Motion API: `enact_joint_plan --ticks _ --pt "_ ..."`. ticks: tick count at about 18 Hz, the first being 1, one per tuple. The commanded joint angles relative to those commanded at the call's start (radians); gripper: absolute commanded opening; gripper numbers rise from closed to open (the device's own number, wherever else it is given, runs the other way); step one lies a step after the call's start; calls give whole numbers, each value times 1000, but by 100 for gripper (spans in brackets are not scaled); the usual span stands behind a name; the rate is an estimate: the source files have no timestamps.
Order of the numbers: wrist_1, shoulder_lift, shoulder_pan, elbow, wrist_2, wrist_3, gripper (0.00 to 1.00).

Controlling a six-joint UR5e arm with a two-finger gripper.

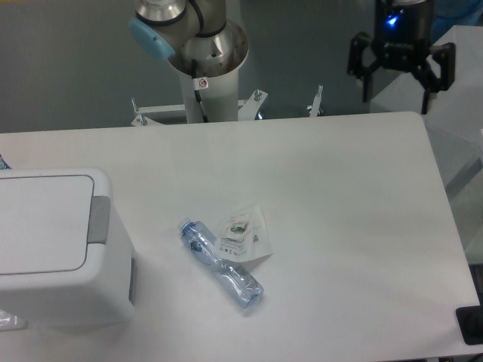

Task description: Open the trash can

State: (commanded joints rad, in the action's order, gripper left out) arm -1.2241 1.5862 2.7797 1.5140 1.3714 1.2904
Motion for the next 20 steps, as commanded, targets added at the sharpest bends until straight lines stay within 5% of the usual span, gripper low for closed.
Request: enact_joint_plan --ticks 4,9,15,20 --pt "5 5 -77 -8 -5 -204 100" --pt "83 14 -176 -3 -9 -477 100" --pt "110 38 -270 -15 -3 -643 100" --pt "110 63 -307 -40 2 -652 100"
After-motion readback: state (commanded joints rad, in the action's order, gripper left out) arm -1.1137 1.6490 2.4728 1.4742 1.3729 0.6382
